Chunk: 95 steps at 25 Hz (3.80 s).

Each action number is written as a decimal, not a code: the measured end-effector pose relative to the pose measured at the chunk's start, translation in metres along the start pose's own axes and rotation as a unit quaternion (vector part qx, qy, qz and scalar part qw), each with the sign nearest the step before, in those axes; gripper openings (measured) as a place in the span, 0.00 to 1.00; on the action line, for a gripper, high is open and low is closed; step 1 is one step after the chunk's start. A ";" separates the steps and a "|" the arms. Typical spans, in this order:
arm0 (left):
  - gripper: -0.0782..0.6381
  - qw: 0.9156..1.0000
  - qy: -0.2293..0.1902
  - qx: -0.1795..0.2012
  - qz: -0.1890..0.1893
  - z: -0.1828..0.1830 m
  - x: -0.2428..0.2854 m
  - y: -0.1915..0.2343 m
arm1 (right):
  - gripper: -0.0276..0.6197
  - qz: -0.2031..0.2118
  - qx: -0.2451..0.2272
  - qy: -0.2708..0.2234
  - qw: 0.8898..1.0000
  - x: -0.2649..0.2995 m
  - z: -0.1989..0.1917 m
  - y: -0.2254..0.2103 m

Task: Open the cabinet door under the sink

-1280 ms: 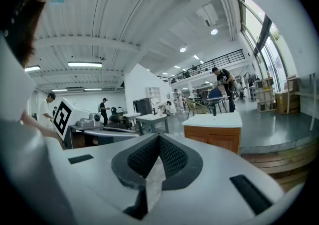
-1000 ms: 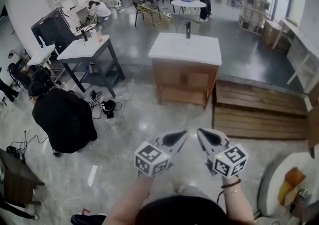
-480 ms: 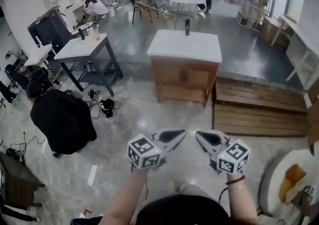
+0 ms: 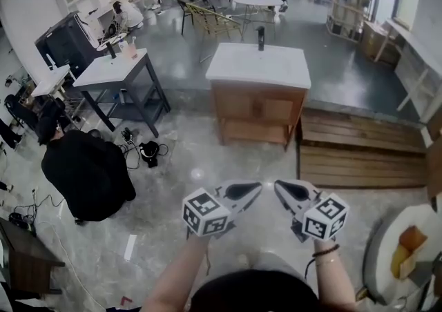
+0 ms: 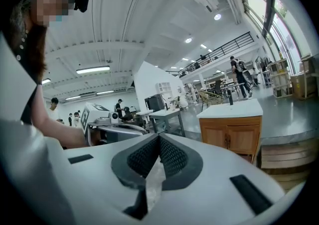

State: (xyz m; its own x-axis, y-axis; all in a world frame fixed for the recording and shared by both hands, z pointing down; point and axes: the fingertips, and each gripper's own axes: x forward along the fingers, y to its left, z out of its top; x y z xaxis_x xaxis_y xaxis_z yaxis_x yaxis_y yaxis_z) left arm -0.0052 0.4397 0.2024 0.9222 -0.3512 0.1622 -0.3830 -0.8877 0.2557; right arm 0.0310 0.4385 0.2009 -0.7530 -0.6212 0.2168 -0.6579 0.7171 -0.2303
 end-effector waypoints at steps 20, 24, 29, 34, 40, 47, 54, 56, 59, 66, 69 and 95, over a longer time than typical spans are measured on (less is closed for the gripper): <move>0.12 0.998 -0.004 -0.047 0.045 0.021 0.086 0.141 | 0.05 0.007 0.024 0.002 1.000 0.083 0.033 -0.137; 0.12 0.996 -0.011 -0.055 0.063 0.040 0.115 0.181 | 0.05 0.016 0.027 0.002 0.999 0.098 0.053 -0.181; 0.12 0.995 -0.016 -0.059 0.077 0.056 0.147 0.216 | 0.05 0.031 0.025 0.015 0.999 0.114 0.063 -0.220; 0.12 0.995 -0.011 -0.058 0.077 0.063 0.170 0.239 | 0.05 0.041 0.027 0.026 0.998 0.129 0.061 -0.242; 0.12 0.996 -0.003 -0.056 0.075 0.069 0.189 0.268 | 0.05 0.037 0.039 0.027 0.998 0.148 0.063 -0.276; 0.12 0.996 0.019 -0.062 0.068 0.077 0.205 0.318 | 0.05 0.029 0.048 0.022 0.998 0.187 0.086 -0.318; 0.12 0.996 0.032 -0.059 0.055 0.085 0.211 0.371 | 0.05 0.013 0.051 0.015 0.998 0.234 0.102 -0.349; 0.12 0.997 0.037 -0.054 0.045 0.089 0.215 0.383 | 0.05 0.008 0.054 0.011 0.998 0.245 0.107 -0.357; 0.12 0.997 0.044 -0.051 0.035 0.092 0.220 0.401 | 0.05 -0.003 0.057 0.013 0.998 0.260 0.109 -0.370; 0.12 0.997 0.056 -0.042 0.016 0.096 0.224 0.423 | 0.05 -0.012 0.080 -0.002 0.997 0.276 0.120 -0.375; 0.12 0.997 0.055 -0.053 0.024 0.092 0.227 0.431 | 0.05 -0.013 0.074 0.008 0.997 0.280 0.117 -0.381; 0.12 0.993 0.070 -0.079 0.044 0.068 0.262 0.468 | 0.05 0.016 0.053 0.078 0.995 0.294 0.086 -0.432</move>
State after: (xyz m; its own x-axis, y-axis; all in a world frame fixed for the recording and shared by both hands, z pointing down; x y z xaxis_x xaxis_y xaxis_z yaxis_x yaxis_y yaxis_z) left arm 0.0612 -0.0883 0.2995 0.8722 -0.3711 0.3188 -0.4761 -0.7937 0.3787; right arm 0.0930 -0.0811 0.2822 -0.7679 -0.5356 0.3514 -0.6375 0.6928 -0.3370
